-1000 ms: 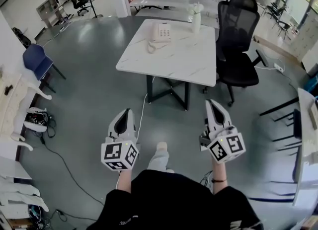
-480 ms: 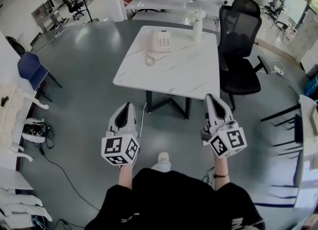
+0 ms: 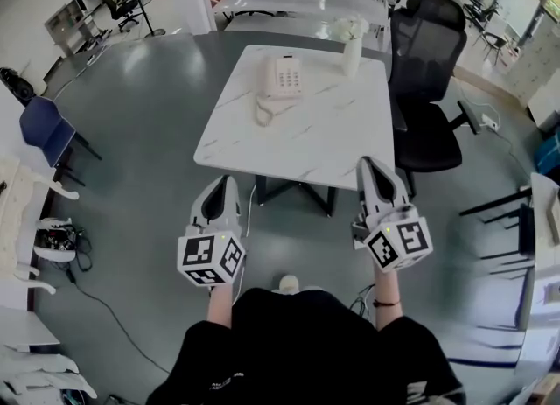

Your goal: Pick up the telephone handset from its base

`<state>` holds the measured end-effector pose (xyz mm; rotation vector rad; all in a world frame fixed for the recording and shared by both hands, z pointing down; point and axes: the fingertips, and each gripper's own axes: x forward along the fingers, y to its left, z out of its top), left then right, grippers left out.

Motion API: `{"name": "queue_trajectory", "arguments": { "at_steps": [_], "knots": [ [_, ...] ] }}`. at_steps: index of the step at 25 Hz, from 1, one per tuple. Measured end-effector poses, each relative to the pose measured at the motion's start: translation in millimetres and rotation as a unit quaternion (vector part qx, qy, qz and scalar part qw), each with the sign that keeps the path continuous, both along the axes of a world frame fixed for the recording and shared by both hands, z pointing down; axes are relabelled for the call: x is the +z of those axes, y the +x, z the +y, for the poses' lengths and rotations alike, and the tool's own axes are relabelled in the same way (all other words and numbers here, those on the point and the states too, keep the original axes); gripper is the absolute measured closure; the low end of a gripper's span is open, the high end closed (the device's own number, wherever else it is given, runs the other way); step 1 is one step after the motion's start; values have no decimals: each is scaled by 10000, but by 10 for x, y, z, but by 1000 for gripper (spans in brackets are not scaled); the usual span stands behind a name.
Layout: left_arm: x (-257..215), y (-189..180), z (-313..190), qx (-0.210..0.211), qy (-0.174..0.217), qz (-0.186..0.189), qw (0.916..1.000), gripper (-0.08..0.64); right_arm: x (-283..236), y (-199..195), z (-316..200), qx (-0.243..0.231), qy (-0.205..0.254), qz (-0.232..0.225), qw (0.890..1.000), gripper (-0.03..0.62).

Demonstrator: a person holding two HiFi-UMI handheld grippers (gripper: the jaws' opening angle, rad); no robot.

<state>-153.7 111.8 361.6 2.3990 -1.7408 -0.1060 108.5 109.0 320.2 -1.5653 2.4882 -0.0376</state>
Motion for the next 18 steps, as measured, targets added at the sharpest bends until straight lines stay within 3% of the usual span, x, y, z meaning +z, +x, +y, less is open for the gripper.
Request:
{"name": "queue_trajectory", "arguments": {
  "at_steps": [18],
  "knots": [
    [349,-60,-912,73,-412,127,9990,561,249,-149,-1012,68,-276,-44,9996,601]
  ]
}}
